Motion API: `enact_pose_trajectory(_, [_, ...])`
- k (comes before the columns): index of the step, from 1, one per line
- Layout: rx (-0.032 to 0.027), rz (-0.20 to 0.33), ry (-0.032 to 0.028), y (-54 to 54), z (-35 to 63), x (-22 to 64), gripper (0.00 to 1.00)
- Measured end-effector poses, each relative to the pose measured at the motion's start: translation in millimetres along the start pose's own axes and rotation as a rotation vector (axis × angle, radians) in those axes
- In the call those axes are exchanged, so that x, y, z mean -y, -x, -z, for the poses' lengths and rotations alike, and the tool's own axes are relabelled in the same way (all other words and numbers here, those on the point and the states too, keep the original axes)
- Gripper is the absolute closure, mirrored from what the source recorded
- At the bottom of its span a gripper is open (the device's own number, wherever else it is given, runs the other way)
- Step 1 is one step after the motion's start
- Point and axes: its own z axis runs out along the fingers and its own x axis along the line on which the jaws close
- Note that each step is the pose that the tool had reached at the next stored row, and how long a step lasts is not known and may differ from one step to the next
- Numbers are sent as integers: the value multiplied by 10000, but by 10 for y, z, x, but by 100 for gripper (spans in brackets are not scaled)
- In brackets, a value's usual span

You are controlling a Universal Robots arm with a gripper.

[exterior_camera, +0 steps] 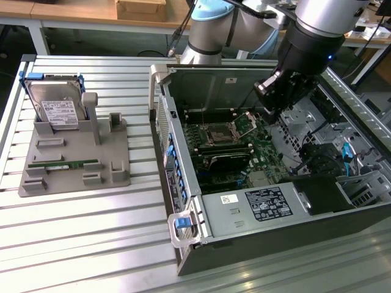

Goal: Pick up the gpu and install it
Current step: 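Press down on the gpu until it lock into place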

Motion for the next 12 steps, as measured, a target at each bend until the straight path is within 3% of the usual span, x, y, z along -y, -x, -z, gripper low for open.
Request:
enact_pose_trajectory(3, [-6,-721,-24,0,-4,0,89])
enact_pose_trajectory(8, [-21,-2536,-86,0,-13,0,89])
enact_pose_trajectory(10, [-24,-2949,-100,0,-15,0,89])
enact_pose_trajectory(12, [-25,-3044,-104,0,-15,0,89])
